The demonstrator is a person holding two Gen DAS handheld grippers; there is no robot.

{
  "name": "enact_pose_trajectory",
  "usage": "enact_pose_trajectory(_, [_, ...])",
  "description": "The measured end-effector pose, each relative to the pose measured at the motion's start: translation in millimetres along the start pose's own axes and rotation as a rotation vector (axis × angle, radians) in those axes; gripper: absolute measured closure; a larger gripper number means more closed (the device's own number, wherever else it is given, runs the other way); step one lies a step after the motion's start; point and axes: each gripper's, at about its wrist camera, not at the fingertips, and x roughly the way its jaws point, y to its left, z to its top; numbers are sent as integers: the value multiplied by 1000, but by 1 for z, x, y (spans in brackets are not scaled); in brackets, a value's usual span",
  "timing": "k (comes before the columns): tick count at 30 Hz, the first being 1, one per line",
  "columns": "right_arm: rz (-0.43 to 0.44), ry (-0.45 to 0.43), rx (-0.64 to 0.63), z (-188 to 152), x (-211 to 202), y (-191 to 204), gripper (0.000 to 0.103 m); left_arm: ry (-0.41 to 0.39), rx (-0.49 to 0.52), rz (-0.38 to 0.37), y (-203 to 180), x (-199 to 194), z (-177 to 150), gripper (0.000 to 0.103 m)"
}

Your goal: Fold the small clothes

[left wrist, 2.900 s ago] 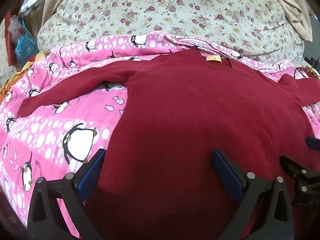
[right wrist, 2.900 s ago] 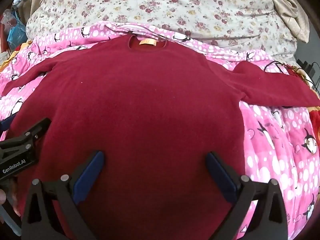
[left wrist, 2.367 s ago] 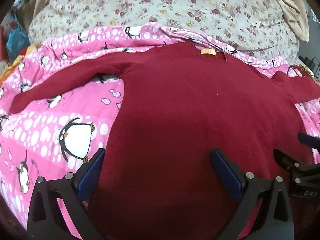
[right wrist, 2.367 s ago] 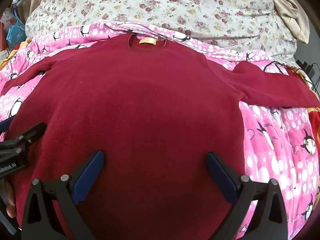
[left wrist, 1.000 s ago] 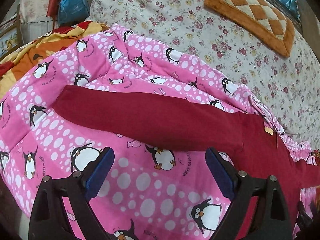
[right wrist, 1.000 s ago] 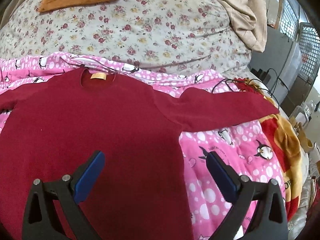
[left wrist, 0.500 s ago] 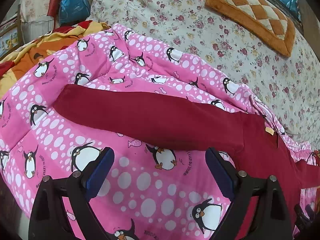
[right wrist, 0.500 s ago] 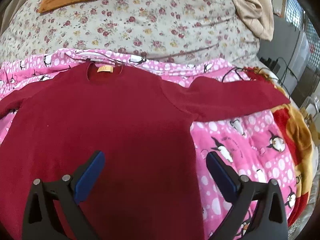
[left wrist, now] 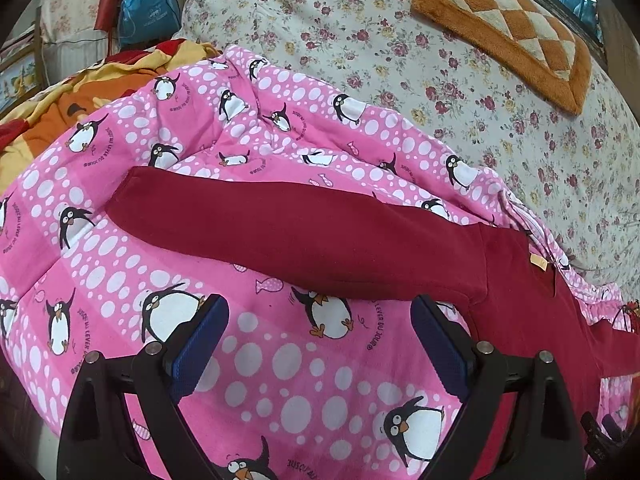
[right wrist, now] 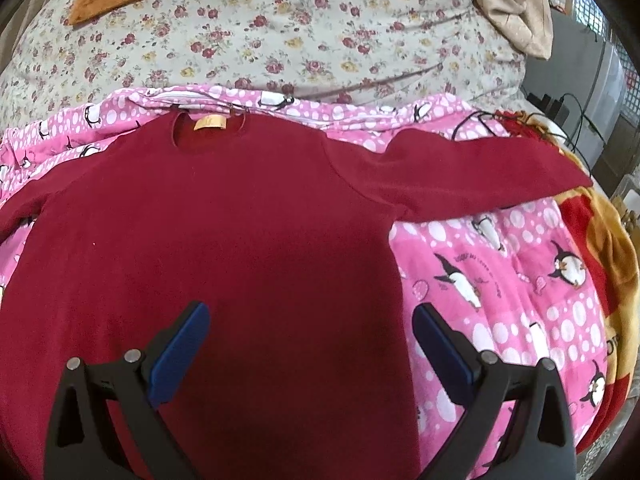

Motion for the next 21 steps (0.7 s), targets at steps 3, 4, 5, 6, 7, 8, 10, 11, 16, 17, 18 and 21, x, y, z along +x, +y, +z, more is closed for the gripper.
enact_pose_trajectory(3, [-1,4,-3,0,1,0,0,3,1,1,0,0,-1,29])
enact_pose_trajectory(4, [0,5,-4,0,1,0,0,2,1,0,0,0,0,29])
enact_pose_trajectory(5, [0,7,-4,0,1,0,0,0,0,0,0,0,0,29])
enact_pose_trajectory(6, [0,10,-4,0,1,0,0,1,1,1,0,0,0,29])
enact_pose_trajectory(7, [1,11,-4,0,1,0,0,1,0,2,0,0,0,29])
enact_pose_trajectory(8, [0,12,-5,0,2,0,0,2,-4,3,1,1,-1,29])
enact_pose_trajectory(10, [6,13,-7,0,3,2,0,12,-14,3,2,2,-2,29])
enact_pose_trajectory(11, [8,9,-9,0,3,3,0,22,-21,3,2,4,-2,29])
enact_pose_trajectory(16, [98,-18,-72,0,9,21,0,90,-49,19,9,18,-3,29])
enact_pose_trajectory(17, [124,-10,-95,0,11,28,0,105,-64,11,13,21,-3,29])
enact_pose_trajectory(18, [145,-2,-119,0,13,35,1,123,-96,-1,21,24,-2,29])
enact_pose_trajectory(21, [150,-19,-121,-3,16,39,0,155,-173,-39,49,26,7,29])
